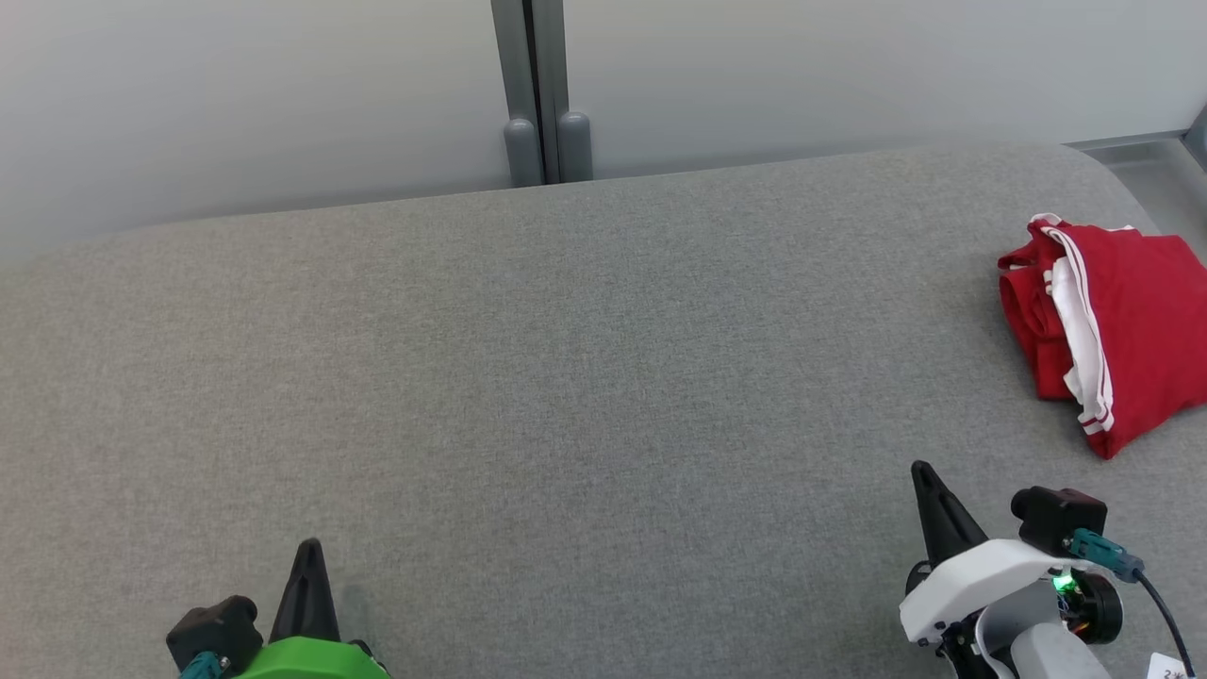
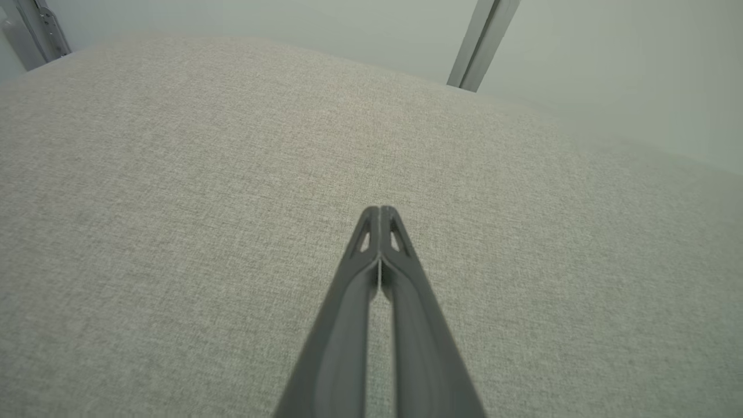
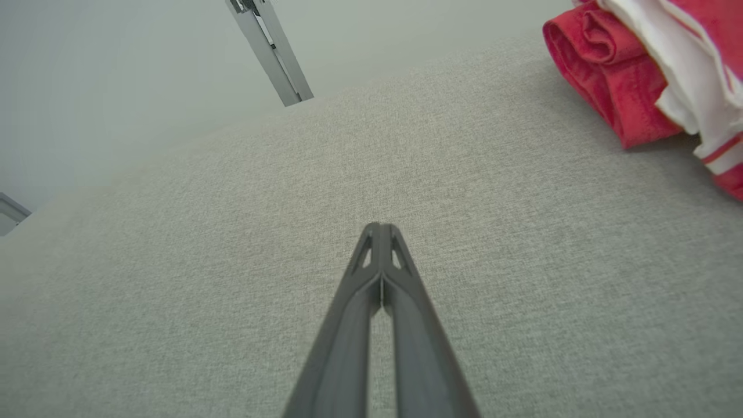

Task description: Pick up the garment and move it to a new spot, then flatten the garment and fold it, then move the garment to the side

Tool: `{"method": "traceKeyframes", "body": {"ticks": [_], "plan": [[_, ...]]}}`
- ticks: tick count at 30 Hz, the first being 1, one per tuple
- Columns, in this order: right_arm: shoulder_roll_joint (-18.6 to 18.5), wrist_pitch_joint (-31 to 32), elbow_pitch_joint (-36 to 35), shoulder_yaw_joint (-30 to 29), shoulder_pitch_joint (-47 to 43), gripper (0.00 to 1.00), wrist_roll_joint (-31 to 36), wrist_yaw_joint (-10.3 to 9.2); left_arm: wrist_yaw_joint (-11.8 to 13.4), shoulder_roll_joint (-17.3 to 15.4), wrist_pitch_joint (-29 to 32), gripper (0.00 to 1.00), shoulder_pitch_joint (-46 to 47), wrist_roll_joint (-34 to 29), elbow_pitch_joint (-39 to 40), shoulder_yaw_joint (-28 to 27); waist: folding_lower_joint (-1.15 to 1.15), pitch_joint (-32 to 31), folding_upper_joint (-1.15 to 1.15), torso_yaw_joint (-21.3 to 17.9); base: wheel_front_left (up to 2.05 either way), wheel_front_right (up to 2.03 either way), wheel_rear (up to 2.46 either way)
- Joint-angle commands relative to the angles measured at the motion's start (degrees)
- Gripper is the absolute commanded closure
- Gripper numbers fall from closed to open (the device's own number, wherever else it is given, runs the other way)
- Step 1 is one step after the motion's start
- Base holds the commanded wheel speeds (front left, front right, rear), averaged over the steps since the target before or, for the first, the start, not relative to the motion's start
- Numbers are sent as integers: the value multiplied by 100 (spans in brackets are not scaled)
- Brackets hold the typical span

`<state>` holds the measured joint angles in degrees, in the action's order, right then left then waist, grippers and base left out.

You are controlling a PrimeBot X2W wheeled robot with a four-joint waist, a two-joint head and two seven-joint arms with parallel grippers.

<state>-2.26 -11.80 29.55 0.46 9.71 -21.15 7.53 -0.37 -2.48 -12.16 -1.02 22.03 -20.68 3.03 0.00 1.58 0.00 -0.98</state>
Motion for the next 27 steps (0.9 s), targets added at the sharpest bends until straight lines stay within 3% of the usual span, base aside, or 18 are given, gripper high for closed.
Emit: {"method": "traceKeyframes", "body": {"ticks": [1, 27], "plan": [[-22, 56, -158, -39, 35, 100, -278, -1, -38, -17, 54, 100, 134, 268, 119, -63, 0, -2, 0, 1, 0, 0, 0], [-41, 634, -647, -250, -105, 100, -2548, -2, -269, -29, 649, 100, 351, 2504, 318, -359, 0, -33, 0, 23, 0, 0, 0]]}}
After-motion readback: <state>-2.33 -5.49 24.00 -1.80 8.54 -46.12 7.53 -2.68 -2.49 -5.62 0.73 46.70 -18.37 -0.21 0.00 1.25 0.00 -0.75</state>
